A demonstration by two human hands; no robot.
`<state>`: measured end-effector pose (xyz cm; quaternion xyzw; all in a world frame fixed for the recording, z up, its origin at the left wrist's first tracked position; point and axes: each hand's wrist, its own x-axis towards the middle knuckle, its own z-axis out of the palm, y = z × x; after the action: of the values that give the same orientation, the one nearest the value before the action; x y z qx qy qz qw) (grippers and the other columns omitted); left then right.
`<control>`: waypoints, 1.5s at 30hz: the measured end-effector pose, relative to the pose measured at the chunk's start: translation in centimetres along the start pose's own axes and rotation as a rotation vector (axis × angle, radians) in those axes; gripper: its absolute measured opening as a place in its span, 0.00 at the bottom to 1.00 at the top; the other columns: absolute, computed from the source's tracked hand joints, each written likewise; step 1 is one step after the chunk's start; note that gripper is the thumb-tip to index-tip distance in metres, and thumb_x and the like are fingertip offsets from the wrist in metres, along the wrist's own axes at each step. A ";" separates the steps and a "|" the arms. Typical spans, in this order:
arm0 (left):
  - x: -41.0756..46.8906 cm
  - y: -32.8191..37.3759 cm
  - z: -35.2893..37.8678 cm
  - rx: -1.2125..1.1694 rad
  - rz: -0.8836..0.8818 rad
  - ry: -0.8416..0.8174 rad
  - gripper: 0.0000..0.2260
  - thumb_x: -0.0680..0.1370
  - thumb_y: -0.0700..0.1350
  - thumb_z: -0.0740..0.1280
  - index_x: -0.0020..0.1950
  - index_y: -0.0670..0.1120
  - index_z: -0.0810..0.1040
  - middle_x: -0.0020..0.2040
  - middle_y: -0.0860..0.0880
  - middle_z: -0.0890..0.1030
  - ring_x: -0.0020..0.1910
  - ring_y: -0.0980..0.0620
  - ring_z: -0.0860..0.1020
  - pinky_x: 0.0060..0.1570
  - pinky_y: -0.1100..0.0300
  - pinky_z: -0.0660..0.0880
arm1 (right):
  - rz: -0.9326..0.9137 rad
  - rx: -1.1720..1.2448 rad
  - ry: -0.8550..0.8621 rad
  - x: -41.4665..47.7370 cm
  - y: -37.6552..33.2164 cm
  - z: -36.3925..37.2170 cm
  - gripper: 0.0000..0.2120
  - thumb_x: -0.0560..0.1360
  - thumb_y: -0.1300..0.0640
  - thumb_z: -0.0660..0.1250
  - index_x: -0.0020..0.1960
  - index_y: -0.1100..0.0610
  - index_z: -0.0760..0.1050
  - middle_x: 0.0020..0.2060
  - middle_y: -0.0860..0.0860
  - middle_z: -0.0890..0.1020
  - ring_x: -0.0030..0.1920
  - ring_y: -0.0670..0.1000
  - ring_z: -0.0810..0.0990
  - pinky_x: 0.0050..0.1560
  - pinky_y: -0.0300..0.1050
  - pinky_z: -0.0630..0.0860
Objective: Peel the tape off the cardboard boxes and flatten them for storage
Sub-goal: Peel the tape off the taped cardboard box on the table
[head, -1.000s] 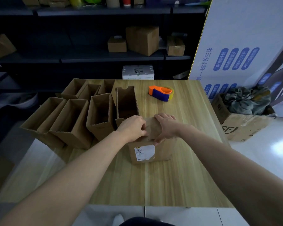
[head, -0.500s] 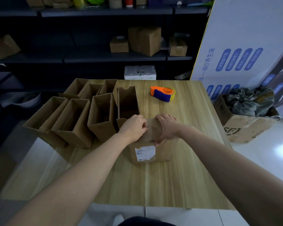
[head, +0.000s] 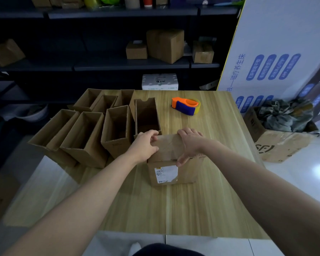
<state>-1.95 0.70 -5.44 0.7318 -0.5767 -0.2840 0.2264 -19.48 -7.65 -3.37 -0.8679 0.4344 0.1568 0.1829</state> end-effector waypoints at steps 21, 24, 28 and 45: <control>1.0 4.3 2.1 0.405 0.198 0.020 0.08 0.77 0.46 0.66 0.52 0.43 0.77 0.53 0.45 0.77 0.56 0.47 0.73 0.52 0.53 0.72 | 0.005 -0.027 0.011 0.6 0.1 0.2 0.60 0.55 0.35 0.78 0.77 0.54 0.50 0.71 0.52 0.60 0.72 0.56 0.57 0.74 0.55 0.54; 0.8 4.5 2.6 0.413 0.222 0.048 0.07 0.78 0.43 0.64 0.52 0.42 0.77 0.53 0.45 0.78 0.54 0.47 0.74 0.47 0.56 0.72 | 0.006 -0.034 0.014 0.5 0.0 0.2 0.60 0.56 0.35 0.78 0.77 0.55 0.50 0.71 0.52 0.60 0.72 0.56 0.57 0.74 0.55 0.54; 0.9 4.2 2.7 0.374 0.214 0.055 0.06 0.79 0.42 0.63 0.50 0.42 0.77 0.52 0.44 0.78 0.53 0.47 0.75 0.47 0.55 0.72 | 0.004 -0.027 0.025 0.2 0.0 0.4 0.60 0.56 0.35 0.78 0.76 0.55 0.51 0.71 0.51 0.60 0.72 0.56 0.57 0.74 0.53 0.55; 0.4 0.0 -0.9 0.249 0.029 -0.030 0.14 0.78 0.43 0.65 0.63 0.45 0.74 0.57 0.48 0.74 0.59 0.50 0.72 0.61 0.55 0.71 | 0.017 -0.005 0.013 -0.5 -0.3 0.2 0.60 0.57 0.37 0.78 0.77 0.54 0.48 0.73 0.51 0.58 0.74 0.56 0.55 0.75 0.56 0.53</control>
<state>-1.31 0.33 -4.83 0.7416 -0.6213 -0.2177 0.1292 -19.55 -7.07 -3.29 -0.8656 0.4426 0.1535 0.1766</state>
